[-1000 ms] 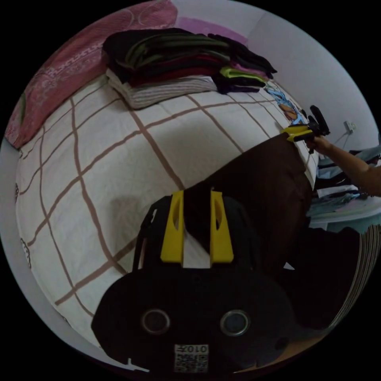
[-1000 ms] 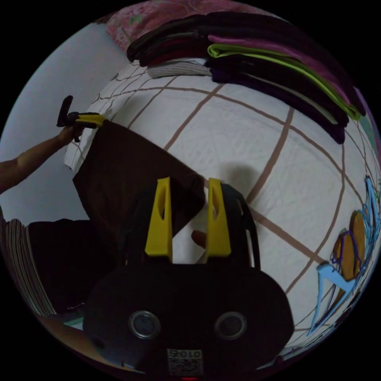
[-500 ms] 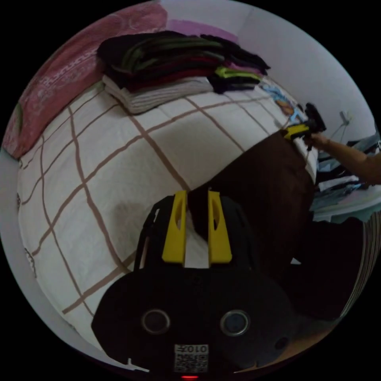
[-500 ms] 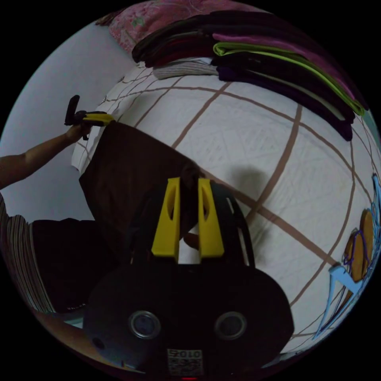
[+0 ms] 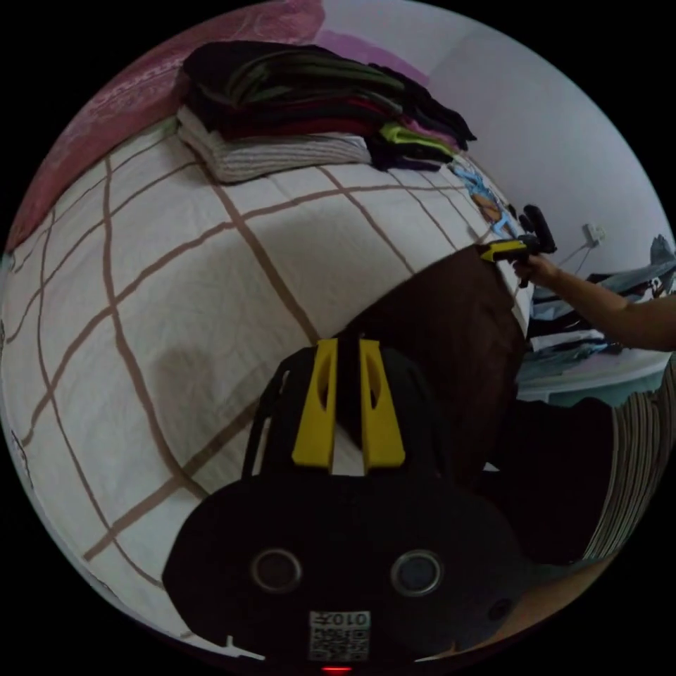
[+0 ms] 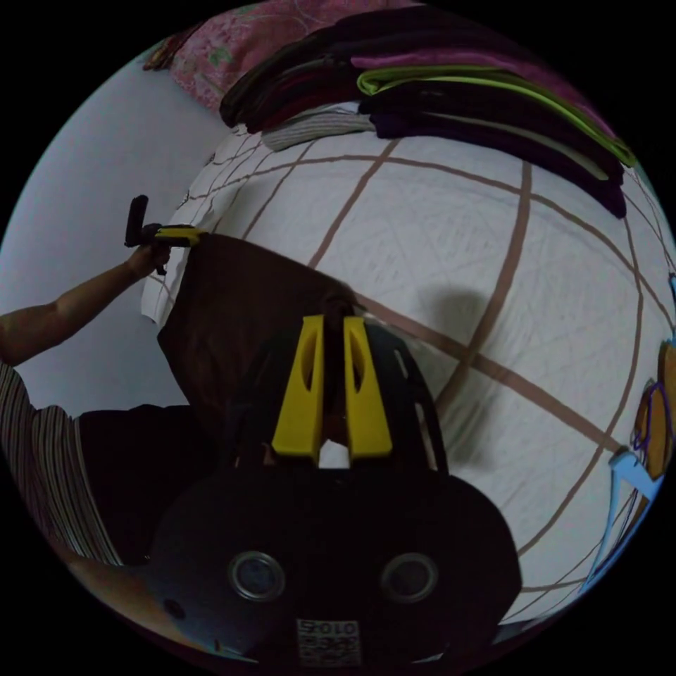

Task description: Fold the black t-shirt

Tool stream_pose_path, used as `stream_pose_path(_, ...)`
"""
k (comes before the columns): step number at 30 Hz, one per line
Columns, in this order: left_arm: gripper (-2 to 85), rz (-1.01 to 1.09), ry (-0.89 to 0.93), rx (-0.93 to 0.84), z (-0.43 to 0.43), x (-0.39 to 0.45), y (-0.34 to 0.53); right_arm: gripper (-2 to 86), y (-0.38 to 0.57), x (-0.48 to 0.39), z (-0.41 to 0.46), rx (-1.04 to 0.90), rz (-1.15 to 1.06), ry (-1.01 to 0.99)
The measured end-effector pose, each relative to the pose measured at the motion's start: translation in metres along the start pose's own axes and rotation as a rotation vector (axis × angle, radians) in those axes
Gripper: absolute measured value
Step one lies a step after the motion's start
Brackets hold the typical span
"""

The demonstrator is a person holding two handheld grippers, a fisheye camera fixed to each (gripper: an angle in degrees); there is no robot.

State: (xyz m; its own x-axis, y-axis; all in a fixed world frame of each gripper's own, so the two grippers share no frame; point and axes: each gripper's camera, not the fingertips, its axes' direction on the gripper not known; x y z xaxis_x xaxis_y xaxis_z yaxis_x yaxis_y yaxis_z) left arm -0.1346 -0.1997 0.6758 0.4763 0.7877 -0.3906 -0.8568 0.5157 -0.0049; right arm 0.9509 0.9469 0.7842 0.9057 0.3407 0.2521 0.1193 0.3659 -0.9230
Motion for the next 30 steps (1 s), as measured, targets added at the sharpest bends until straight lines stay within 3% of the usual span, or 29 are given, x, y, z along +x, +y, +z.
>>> stream_pose_path(9,2.3,0.023,0.076,0.087,-0.069,0.012,0.002,2.8,0.018,-0.021,-0.057,0.071,-0.101,0.043)
stream_pose_path(12,1.9,0.042,0.043,0.032,-0.084,0.016,-0.013,2.6,0.013,-0.023,-0.067,0.047,-0.133,0.084)
stream_pose_path(17,1.7,0.017,-0.01,0.093,-0.102,0.022,-0.031,2.5,0.004,-0.022,-0.077,0.123,-0.116,0.139)
stream_pose_path(21,1.6,-0.033,-0.068,-0.006,-0.086,0.028,-0.032,2.5,0.004,-0.015,-0.053,0.045,-0.085,0.158)
stream_pose_path(26,1.6,-0.055,-0.07,0.09,-0.093,0.049,-0.01,2.5,0.028,-0.025,-0.045,0.08,-0.094,0.179)
stream_pose_path(30,1.6,0.059,-0.096,0.144,-0.121,0.089,0.014,2.5,0.062,-0.046,-0.058,0.13,-0.161,0.18)
